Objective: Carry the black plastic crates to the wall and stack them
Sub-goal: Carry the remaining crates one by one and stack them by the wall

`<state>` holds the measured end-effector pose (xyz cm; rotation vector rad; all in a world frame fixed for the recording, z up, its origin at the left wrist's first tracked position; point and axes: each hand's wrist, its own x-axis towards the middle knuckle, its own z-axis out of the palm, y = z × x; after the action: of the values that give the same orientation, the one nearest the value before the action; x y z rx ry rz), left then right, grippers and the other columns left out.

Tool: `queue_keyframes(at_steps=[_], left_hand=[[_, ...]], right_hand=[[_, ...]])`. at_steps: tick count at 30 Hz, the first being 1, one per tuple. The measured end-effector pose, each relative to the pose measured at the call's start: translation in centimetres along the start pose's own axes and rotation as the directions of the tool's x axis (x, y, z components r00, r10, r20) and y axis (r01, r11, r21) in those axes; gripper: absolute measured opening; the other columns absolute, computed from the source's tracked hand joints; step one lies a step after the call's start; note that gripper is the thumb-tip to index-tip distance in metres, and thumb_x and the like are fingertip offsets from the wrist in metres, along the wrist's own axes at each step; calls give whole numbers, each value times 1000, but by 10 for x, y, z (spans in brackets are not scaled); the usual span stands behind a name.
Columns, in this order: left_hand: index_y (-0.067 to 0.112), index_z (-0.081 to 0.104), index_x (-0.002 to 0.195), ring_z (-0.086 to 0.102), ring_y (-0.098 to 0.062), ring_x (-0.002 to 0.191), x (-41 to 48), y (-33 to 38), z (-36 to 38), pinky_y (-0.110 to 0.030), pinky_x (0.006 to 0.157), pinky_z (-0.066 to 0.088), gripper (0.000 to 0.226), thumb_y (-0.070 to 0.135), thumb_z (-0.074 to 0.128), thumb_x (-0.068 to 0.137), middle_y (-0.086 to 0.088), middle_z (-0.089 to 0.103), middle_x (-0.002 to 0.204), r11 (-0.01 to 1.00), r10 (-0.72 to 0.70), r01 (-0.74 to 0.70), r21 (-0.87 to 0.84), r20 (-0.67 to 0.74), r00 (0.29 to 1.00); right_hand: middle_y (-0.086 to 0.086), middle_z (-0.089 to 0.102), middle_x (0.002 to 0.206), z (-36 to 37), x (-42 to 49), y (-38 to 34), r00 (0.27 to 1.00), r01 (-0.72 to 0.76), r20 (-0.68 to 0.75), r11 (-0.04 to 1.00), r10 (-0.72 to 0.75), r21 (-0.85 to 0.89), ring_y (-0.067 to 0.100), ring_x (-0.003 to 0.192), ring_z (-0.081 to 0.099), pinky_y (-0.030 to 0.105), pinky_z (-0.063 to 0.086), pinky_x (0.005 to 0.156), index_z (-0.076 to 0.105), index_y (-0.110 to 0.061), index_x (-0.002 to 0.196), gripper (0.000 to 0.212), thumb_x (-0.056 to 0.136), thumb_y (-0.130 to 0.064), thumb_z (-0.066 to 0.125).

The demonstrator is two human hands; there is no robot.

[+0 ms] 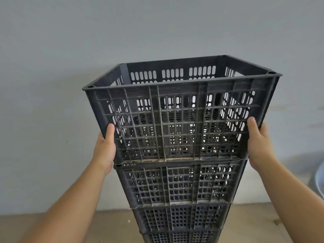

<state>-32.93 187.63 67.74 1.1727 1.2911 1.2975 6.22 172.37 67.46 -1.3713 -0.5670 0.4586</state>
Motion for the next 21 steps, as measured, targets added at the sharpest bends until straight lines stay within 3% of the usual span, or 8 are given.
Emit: queue_keyframes(at_steps=[7,10,14,18,21], left_hand=[[33,42,150,50,-17,132,-11,5,-5,-41,111,35,105,93,41,64,9,54,147,998,23,-26,61,54,998],[32,43,149,52,-14,127,-12,3,-7,-36,106,37,89,86,42,79,11,55,141,997,38,-41,63,51,998],[34,45,145,55,-8,111,-12,0,-9,-30,94,37,70,78,43,90,21,58,118,998,34,-36,55,35,999],[38,45,140,57,-9,116,-8,-3,-8,-35,101,38,61,75,46,91,17,59,129,1000,28,-28,-3,62,998],[36,46,142,55,-16,127,-7,-3,-6,-45,111,38,75,81,50,82,12,59,137,999,22,-19,-46,60,998]], right_hand=[[-18,75,88,0,-2,-4,999,-28,-18,998,29,59,9,78,74,38,58,69,64,-54,85,24,75,-75,59],[-20,75,85,-1,-3,-8,999,-33,-13,997,33,63,3,72,73,30,54,60,64,-54,83,21,75,-73,59],[-23,74,81,0,-5,-12,999,-41,-11,998,42,57,-1,68,71,27,52,56,63,-54,81,19,76,-72,58],[-24,74,85,1,-7,-13,999,-48,7,997,48,55,0,76,71,29,50,62,62,-51,86,19,81,-69,56],[-21,73,87,1,-7,-13,999,-35,-2,998,35,53,-2,71,70,28,50,60,61,-46,90,18,87,-63,56]])
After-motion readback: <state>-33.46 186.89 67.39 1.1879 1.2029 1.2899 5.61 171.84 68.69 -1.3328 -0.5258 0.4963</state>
